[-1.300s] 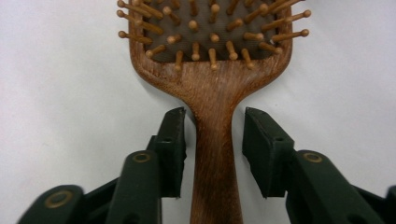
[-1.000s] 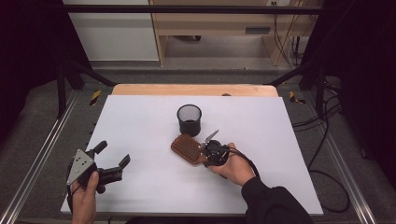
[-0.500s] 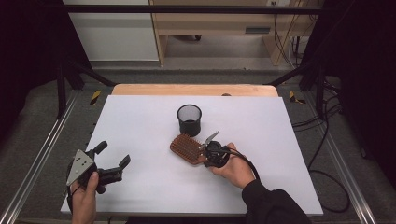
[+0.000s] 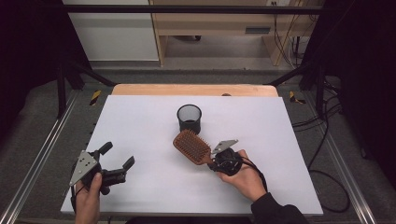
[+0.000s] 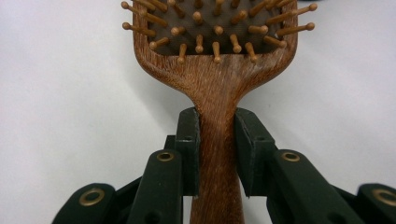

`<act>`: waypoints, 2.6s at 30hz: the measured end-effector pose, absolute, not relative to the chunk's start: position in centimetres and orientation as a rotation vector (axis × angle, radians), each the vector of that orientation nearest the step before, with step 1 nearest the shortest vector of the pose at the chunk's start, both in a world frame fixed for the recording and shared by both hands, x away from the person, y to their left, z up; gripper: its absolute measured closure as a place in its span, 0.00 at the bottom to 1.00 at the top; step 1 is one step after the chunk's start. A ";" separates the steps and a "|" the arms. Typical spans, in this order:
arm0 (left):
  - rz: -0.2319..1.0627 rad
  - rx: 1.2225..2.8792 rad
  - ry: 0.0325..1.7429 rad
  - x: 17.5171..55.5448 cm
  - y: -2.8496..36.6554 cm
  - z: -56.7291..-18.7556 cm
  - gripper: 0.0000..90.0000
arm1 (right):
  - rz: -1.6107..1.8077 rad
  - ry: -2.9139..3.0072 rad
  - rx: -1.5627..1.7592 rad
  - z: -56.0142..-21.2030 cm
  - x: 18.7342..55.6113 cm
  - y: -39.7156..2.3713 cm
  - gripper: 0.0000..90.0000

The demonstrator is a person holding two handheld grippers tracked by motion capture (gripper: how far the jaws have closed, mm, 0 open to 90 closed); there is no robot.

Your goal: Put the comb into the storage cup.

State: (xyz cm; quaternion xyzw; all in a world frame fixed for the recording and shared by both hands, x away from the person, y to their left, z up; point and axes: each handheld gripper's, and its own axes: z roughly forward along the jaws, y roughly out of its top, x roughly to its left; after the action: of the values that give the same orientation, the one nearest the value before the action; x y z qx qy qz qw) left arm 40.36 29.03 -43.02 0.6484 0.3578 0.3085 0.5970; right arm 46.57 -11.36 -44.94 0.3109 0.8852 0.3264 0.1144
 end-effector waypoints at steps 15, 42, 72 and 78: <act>0.638 1.497 0.809 40.2 26.8 -43.1 0.03 | 1.162 2.445 0.922 -44.3 45.9 -12.8 0.81; 0.572 1.517 0.689 44.5 18.1 -38.9 0.04 | 1.433 2.256 0.868 -42.5 45.6 -12.2 0.81; 0.371 1.443 0.740 43.3 16.3 -39.9 0.04 | 1.491 2.246 0.785 -42.4 44.0 -9.7 0.81; 0.354 1.440 0.752 43.4 16.4 -40.1 0.04 | 1.470 2.269 0.752 -42.7 43.8 -9.1 0.81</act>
State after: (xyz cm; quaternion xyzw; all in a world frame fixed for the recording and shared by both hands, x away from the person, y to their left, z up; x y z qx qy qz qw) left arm 43.43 16.44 -40.08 0.6397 0.3343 0.1572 0.6740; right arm 43.80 -9.09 -42.68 0.2641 0.7972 0.5166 0.1671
